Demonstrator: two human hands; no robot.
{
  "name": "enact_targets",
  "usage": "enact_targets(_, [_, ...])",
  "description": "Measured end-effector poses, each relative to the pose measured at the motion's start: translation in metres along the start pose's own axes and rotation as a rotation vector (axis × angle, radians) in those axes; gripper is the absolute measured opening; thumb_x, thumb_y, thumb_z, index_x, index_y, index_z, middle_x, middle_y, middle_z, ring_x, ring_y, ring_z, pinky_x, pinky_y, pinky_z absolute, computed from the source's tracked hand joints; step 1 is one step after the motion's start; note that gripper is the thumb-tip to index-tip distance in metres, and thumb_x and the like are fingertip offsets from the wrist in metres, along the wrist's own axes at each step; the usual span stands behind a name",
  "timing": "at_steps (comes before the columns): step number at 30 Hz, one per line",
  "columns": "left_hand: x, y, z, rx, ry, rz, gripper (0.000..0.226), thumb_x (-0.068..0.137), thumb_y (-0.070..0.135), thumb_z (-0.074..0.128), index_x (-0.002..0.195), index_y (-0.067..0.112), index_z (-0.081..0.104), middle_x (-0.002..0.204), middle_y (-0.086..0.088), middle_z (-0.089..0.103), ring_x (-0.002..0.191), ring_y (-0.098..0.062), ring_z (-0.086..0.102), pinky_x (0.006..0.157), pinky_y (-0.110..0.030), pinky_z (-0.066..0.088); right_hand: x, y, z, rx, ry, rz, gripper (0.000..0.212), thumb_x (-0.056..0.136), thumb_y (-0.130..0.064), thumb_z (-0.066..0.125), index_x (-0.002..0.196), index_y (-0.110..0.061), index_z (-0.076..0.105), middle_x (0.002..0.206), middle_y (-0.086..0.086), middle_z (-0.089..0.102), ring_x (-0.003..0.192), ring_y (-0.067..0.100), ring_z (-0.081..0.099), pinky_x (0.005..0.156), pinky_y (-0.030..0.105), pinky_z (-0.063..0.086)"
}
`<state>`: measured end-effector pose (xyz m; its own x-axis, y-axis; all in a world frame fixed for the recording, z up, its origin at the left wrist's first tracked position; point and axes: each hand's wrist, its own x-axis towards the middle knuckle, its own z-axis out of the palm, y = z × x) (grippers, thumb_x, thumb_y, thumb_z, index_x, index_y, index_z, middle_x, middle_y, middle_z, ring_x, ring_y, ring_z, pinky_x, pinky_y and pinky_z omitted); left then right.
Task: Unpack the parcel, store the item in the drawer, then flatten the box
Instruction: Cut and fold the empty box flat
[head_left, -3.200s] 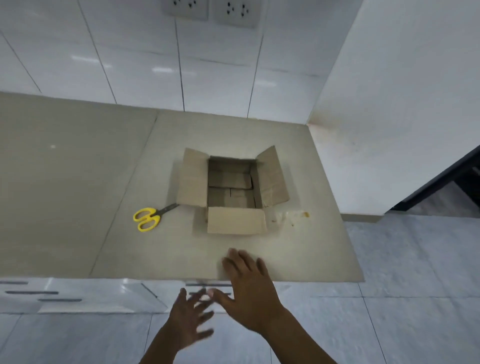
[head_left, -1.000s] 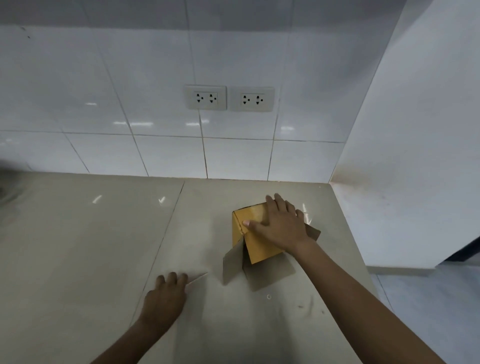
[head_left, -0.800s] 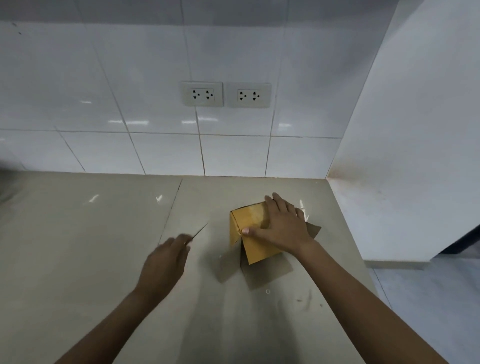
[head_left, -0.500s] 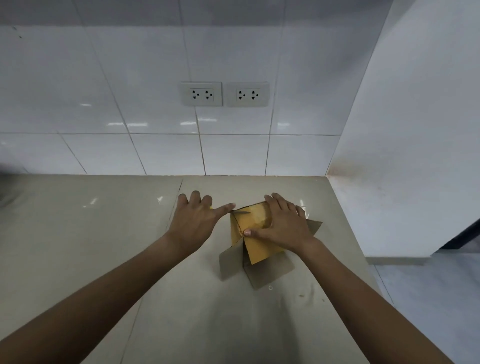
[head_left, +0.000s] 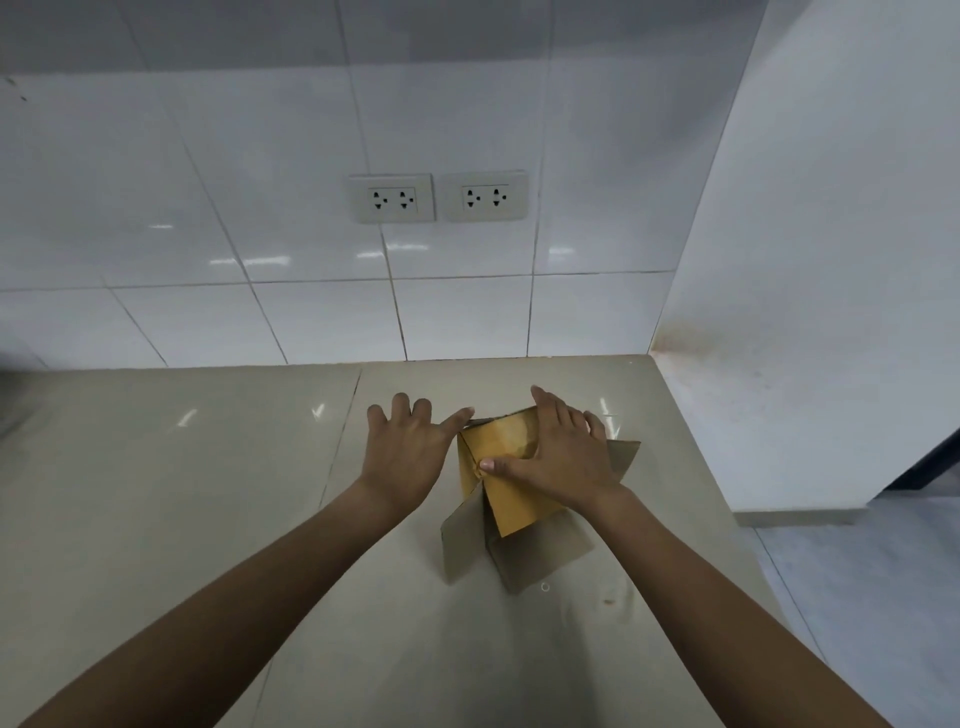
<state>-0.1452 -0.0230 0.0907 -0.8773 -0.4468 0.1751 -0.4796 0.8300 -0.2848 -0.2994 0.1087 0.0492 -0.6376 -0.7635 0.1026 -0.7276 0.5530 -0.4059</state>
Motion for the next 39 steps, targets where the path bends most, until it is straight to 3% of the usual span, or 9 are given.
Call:
enact_targets(7, [0.005,-0.014,0.015,-0.035,0.099,0.155,0.071,0.087,-0.001,0.042,0.147,0.036,0.031,0.106,-0.01,0.061,0.092,-0.031,0.054,0.075,-0.04,0.044,0.003,0.004,0.0,0.028,0.008,-0.017,0.132,0.044,-0.103,0.029,0.149,-0.027,0.005,0.156,0.001,0.03,0.143,0.024,0.029,0.118,0.049,0.013])
enact_targets(13, [0.008,-0.022,0.018,-0.112,0.063,0.283,0.071,0.089,-0.001,0.037,0.15,0.031,0.022,0.108,-0.012,0.055,0.093,-0.028,0.048,0.068,-0.035,0.043,0.005,0.009,-0.003,0.027,-0.029,-0.045,0.133,0.044,-0.103,0.032,0.15,-0.028,0.002,0.158,-0.001,0.026,0.144,0.022,0.025,0.119,0.049,0.008])
enact_targets(18, [0.015,-0.006,0.01,-0.19,-0.063,0.307,0.077,0.092,0.013,0.04,0.148,0.045,-0.001,0.107,-0.013,0.051,0.093,-0.028,0.048,0.061,-0.033,0.039,0.001,-0.001,-0.007,0.002,-0.091,-0.061,0.129,0.05,-0.1,0.035,0.15,-0.031,-0.008,0.161,0.0,0.017,0.148,0.023,0.016,0.118,0.055,-0.007])
enact_targets(21, [0.02,-0.003,0.007,-0.211,-0.09,0.322,0.072,0.093,0.016,0.038,0.149,0.042,0.001,0.1,-0.012,0.054,0.086,-0.026,0.048,0.058,-0.032,0.035,0.001,-0.009,-0.004,-0.061,-0.084,-0.003,0.132,0.047,-0.101,0.03,0.15,-0.03,-0.013,0.161,0.005,0.014,0.149,0.029,0.009,0.113,0.057,-0.014])
enact_targets(26, [0.016,-0.014,0.01,-0.373,-0.19,0.341,0.066,0.095,0.015,0.04,0.152,0.029,0.012,0.094,-0.009,0.059,0.079,-0.021,0.05,0.066,-0.035,0.046,0.0,-0.013,0.005,-0.027,-0.057,-0.027,0.135,0.043,-0.102,0.031,0.149,-0.031,-0.016,0.16,0.01,0.015,0.148,0.031,0.008,0.118,0.056,-0.007])
enact_targets(30, [0.028,-0.02,0.001,-0.475,-0.251,0.373,0.055,0.098,0.016,0.035,0.149,0.034,0.026,0.071,0.003,0.05,0.06,-0.012,0.045,0.059,-0.029,0.039,-0.004,-0.007,0.004,0.002,-0.029,-0.081,0.135,0.044,-0.102,0.035,0.15,-0.032,-0.012,0.159,0.01,0.021,0.148,0.028,0.012,0.118,0.053,-0.007])
enact_targets(33, [0.039,-0.022,-0.007,-0.407,-0.254,0.413,0.053,0.098,0.018,0.034,0.147,0.039,0.029,0.062,0.01,0.041,0.055,-0.009,0.042,0.054,-0.027,0.035,-0.006,-0.006,0.003,-0.012,-0.034,-0.086,0.135,0.045,-0.102,0.034,0.15,-0.031,-0.012,0.158,0.009,0.021,0.148,0.027,0.013,0.119,0.053,-0.005])
enact_targets(36, [0.037,-0.016,-0.009,-0.169,-0.145,0.466,0.061,0.096,0.02,0.039,0.149,0.04,0.017,0.066,0.002,0.044,0.06,-0.017,0.045,0.049,-0.026,0.03,-0.004,-0.006,0.0,-0.014,-0.057,-0.083,0.134,0.046,-0.101,0.034,0.15,-0.031,-0.013,0.159,0.008,0.019,0.148,0.027,0.011,0.119,0.053,-0.007])
enact_targets(39, [0.031,-0.014,-0.003,-0.226,-0.18,0.411,0.065,0.095,0.016,0.04,0.15,0.039,0.014,0.074,-0.005,0.053,0.056,-0.015,0.041,0.05,-0.029,0.036,-0.003,-0.008,-0.001,-0.025,-0.071,-0.102,0.133,0.047,-0.1,0.034,0.15,-0.031,-0.013,0.159,0.009,0.019,0.148,0.027,0.011,0.118,0.052,-0.007])
